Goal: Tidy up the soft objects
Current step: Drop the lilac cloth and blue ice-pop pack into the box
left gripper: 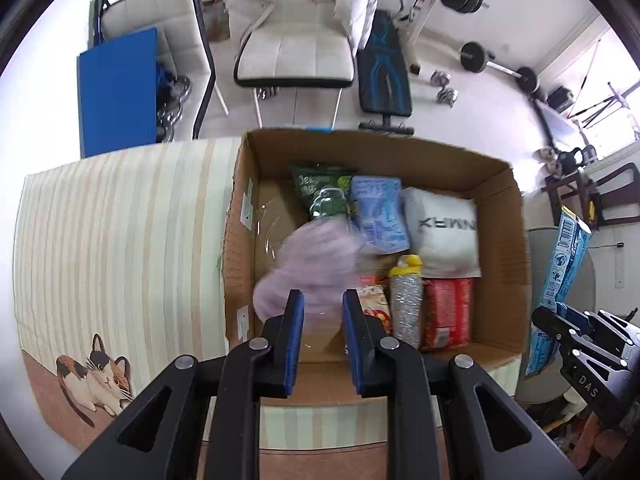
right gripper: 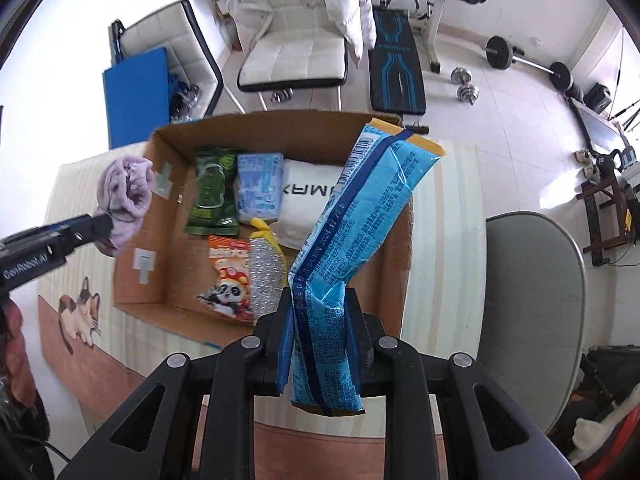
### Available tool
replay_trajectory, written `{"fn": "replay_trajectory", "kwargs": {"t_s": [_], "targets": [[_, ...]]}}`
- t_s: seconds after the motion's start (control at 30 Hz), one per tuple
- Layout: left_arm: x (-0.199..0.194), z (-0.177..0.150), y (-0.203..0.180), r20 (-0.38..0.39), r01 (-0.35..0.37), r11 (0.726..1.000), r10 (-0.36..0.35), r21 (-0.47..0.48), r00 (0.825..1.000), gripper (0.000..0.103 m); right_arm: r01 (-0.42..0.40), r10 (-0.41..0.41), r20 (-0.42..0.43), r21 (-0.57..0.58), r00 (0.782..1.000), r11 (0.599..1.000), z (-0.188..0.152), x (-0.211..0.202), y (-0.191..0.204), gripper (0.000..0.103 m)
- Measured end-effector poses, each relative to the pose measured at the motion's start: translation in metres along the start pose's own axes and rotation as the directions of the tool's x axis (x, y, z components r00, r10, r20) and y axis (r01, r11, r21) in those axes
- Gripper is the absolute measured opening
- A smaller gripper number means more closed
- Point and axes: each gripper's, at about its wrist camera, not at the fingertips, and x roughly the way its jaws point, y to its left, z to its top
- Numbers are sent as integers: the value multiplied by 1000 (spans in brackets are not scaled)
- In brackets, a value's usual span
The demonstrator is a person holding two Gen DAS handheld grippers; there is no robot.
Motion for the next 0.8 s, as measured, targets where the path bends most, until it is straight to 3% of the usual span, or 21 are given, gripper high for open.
{"fn": "replay_trajectory", "kwargs": {"t_s": [0.2, 0.4, 0.43, 0.47, 0.5, 0.53, 0.63, 0.7, 0.8], "targets": [[56, 14, 14, -89, -54, 998, 50, -38, 995, 15, 45, -48, -86, -33, 995, 998, 14, 55, -3, 24], [93, 18, 26, -198, -104, 992, 88, -68, 976, 21, 164, -177, -178, -88, 968, 983, 24, 104, 1, 26], [96, 17, 27, -214, -102, 991, 83, -82, 973, 22, 185, -199, -181, -94, 963, 978, 26, 108, 2, 35], [96, 17, 27, -217, -99, 992, 79, -80, 973, 25, 221, -237, -171, -106, 957, 970, 27, 110, 3, 58], [95, 16, 25, -215, -100, 993, 82, -70, 973, 28, 216, -230, -159, -101, 960, 971, 28, 109, 4, 70], [94, 16, 24, -209, -105, 992, 90, -65, 974, 34, 193, -205, -158, -89, 966, 977, 28, 108, 4, 80], [84, 13, 19, -178, -108, 993, 98, -51, 979, 50, 175, -182, -145, -61, 973, 983, 29, 102, 4, 82], [77, 11, 16, -160, -97, 994, 88, -49, 983, 70, 157, -161, -149, -37, 976, 987, 29, 100, 2, 85], [65, 7, 9, -116, -105, 994, 102, -22, 988, 84, 133, -133, -148, -9, 980, 991, 27, 97, 0, 91]]}}
